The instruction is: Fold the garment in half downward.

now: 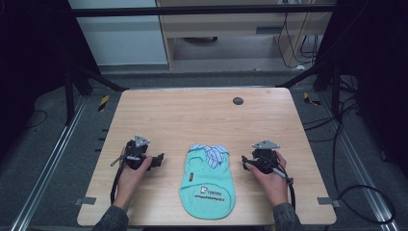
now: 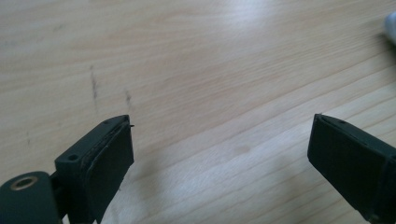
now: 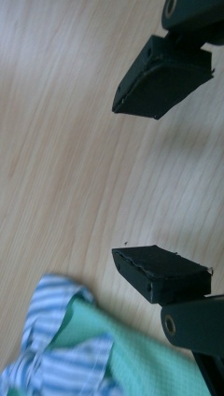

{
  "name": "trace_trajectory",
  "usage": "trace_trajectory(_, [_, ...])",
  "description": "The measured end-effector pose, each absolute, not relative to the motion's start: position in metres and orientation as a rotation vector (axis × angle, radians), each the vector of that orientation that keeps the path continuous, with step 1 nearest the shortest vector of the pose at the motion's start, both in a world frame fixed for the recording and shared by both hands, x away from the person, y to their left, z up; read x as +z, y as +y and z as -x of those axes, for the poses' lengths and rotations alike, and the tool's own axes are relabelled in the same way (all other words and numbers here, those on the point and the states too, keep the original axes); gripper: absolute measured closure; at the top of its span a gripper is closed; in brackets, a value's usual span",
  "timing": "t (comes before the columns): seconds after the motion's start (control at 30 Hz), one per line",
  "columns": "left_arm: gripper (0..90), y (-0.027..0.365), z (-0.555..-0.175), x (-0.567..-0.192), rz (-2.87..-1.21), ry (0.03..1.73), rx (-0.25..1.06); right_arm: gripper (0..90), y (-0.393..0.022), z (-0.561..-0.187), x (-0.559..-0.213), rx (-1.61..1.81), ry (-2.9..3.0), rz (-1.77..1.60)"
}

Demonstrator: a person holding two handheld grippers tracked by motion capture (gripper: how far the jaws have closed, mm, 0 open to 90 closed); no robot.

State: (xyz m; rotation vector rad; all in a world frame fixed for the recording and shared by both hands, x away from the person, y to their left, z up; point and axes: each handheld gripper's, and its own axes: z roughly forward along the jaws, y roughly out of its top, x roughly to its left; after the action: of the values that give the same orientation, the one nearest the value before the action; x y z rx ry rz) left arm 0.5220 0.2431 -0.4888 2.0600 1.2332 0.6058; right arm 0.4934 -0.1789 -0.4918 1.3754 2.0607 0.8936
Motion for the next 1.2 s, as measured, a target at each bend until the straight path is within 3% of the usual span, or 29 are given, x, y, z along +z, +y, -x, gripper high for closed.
trace_trajectory(0.07, [6.5, 0.240, -0.523, -0.485, -2.061, 1.207, 0.606, 27.6, -0.176, -0.494, -0.490, 0.907, 2.066, -1.365])
trace_trajectory(0.2, [8.0, 0.220, -0.537, -0.477, -2.108, 1.133, 0.558, 41.0, -0.157, -0.503, -0.478, 0.936, 2.122, -1.266])
trace_trajectory(0.23, [9.8, 0.220, -0.537, -0.477, -2.108, 1.133, 0.558, 41.0, -0.157, -0.503, -0.478, 0.936, 2.122, -1.266])
trace_trajectory(0.27, [12.8, 0.209, -0.544, -0.475, -2.120, 1.106, 0.535, 48.3, -0.149, -0.509, -0.476, 0.947, 2.153, -1.243])
trace_trajectory(0.43, [21.4, 0.189, -0.555, -0.474, -2.155, 1.063, 0.499, 61.6, -0.129, -0.526, -0.474, 0.990, 2.189, -1.192])
trace_trajectory(0.67, [31.8, 0.163, -0.570, -0.466, -2.169, 1.003, 0.453, 69.7, -0.113, -0.538, -0.474, 1.023, 2.209, -1.160])
trace_trajectory(0.8, [37.9, 0.145, -0.581, -0.458, -2.166, 0.979, 0.423, 68.9, -0.110, -0.544, -0.477, 1.048, 2.233, -1.195])
trace_trajectory(1.0, [37.5, 0.120, -0.584, -0.472, -2.297, 0.946, 0.381, 63.8, -0.105, -0.548, -0.485, 0.989, 2.293, -1.197])
trace_trajectory(1.2, [35.4, 0.122, -0.585, -0.484, -2.313, 0.966, 0.341, 59.3, -0.101, -0.550, -0.492, 0.936, 2.339, -1.181])
